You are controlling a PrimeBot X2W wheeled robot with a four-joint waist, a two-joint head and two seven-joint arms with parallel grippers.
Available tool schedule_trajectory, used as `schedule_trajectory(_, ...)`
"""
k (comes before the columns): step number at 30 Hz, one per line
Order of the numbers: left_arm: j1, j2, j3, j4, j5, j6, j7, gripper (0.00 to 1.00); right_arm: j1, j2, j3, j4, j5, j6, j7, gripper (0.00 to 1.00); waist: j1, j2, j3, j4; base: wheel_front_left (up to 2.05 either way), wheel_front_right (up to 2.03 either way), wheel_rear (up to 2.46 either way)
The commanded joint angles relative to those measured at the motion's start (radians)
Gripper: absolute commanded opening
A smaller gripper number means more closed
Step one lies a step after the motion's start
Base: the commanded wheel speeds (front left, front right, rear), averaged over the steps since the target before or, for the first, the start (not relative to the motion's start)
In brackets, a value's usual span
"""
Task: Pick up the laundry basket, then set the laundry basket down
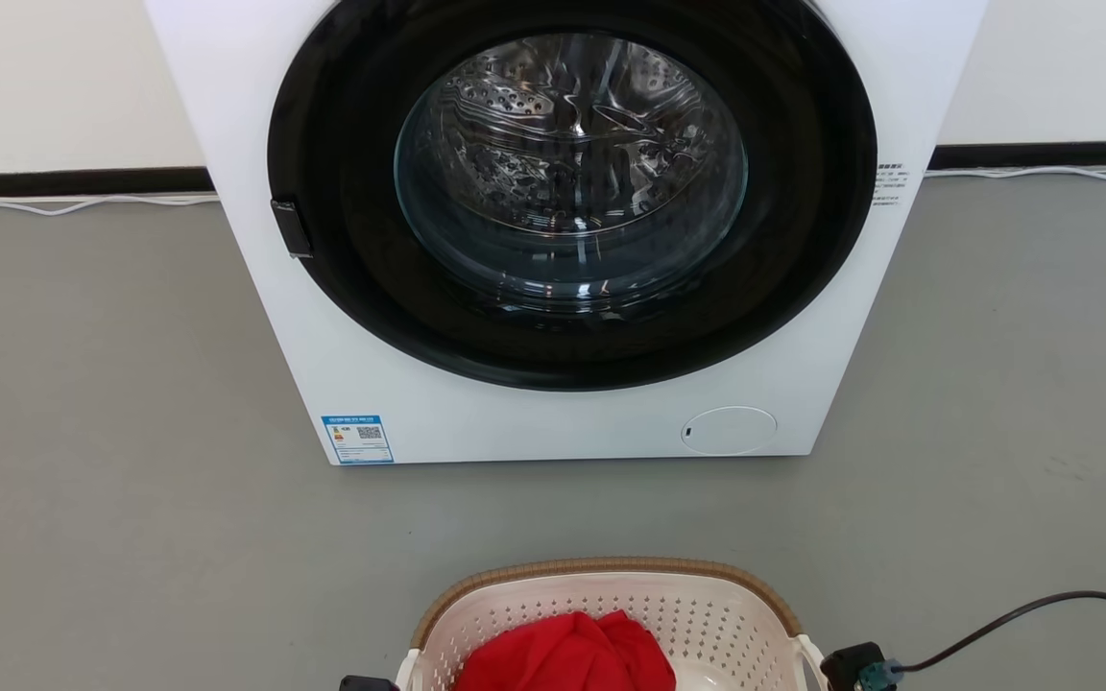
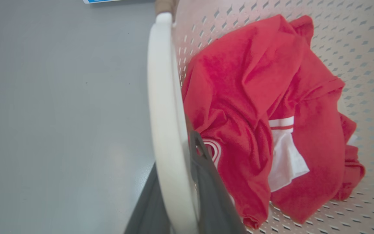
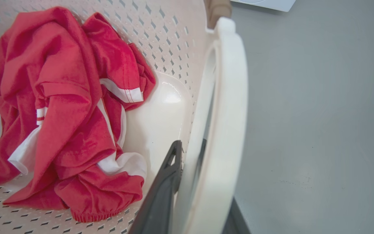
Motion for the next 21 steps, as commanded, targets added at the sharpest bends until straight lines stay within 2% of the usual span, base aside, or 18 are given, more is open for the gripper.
schedule_trajectory(1, -0.055, 0.009, 0.008, -0.012, -0.001, -0.003, -0.015, 0.0, -0.016, 0.011, 0.029, -0.014, 0.002, 0.016, -0.021, 0.0, 0.0, 0.0, -0.001, 0.0, 0.0, 0.0, 0.0)
schedule_trajectory(21, -0.085, 0.009, -0.056, 0.011, -0.059, 0.001, -0.027, 0.0, -0.036, 0.011, 0.038, 0.0, 0.017, 0.016, -0.038, 0.0, 0.0, 0.0, 0.011, 0.018, 0.0, 0.0, 0.0)
